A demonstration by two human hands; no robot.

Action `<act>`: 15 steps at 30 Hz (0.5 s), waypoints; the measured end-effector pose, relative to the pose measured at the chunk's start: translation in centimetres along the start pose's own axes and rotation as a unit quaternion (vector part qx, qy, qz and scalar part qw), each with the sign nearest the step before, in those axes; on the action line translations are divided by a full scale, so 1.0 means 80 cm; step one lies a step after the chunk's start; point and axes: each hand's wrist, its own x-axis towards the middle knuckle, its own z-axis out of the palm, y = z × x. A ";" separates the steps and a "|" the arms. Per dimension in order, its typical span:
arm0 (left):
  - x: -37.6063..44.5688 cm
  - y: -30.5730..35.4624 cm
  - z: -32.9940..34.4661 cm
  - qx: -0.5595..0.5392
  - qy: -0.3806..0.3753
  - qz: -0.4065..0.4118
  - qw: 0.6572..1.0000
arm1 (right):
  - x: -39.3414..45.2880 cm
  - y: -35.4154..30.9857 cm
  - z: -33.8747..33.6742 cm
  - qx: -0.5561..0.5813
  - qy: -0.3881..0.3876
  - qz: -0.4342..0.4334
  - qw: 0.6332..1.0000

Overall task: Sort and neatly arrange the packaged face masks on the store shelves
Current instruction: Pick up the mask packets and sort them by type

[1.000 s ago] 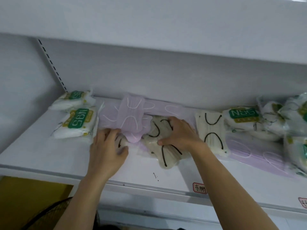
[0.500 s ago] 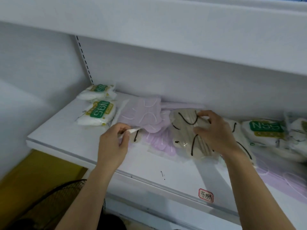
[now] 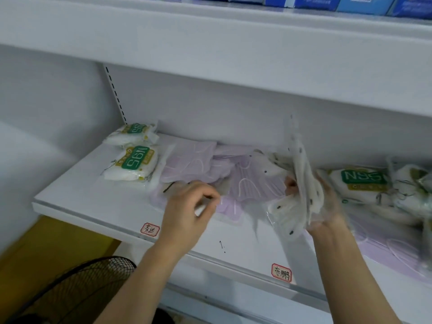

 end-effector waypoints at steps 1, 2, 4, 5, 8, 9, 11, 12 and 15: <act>-0.004 0.003 0.013 0.002 -0.017 0.041 0.999 | -0.006 -0.001 -0.003 -0.010 -0.022 0.028 0.999; -0.008 0.005 0.026 0.007 -0.033 0.076 0.997 | -0.012 -0.007 -0.007 -0.075 -0.017 0.006 0.997; -0.015 0.012 0.049 0.021 -0.060 0.131 0.989 | -0.013 -0.005 -0.039 0.013 -0.104 -0.054 0.993; -0.017 0.014 0.059 0.030 -0.077 0.150 0.985 | -0.022 -0.008 -0.038 0.048 -0.143 -0.049 0.987; -0.016 0.011 0.075 0.064 -0.175 0.135 0.973 | -0.024 -0.011 -0.023 -0.173 -0.023 -0.030 0.984; -0.016 0.006 0.076 0.069 -0.218 0.106 0.968 | -0.019 -0.009 -0.031 -0.160 0.057 -0.001 0.985; -0.016 0.000 0.072 0.067 -0.290 0.055 0.953 | -0.027 -0.006 -0.039 -0.222 0.162 -0.067 0.959; -0.016 -0.001 0.069 0.056 -0.299 0.040 0.952 | -0.030 -0.004 -0.040 -0.225 0.159 -0.070 0.959; -0.006 0.005 0.066 0.044 -0.206 -0.009 0.978 | -0.041 -0.002 -0.040 -0.254 0.161 -0.048 0.952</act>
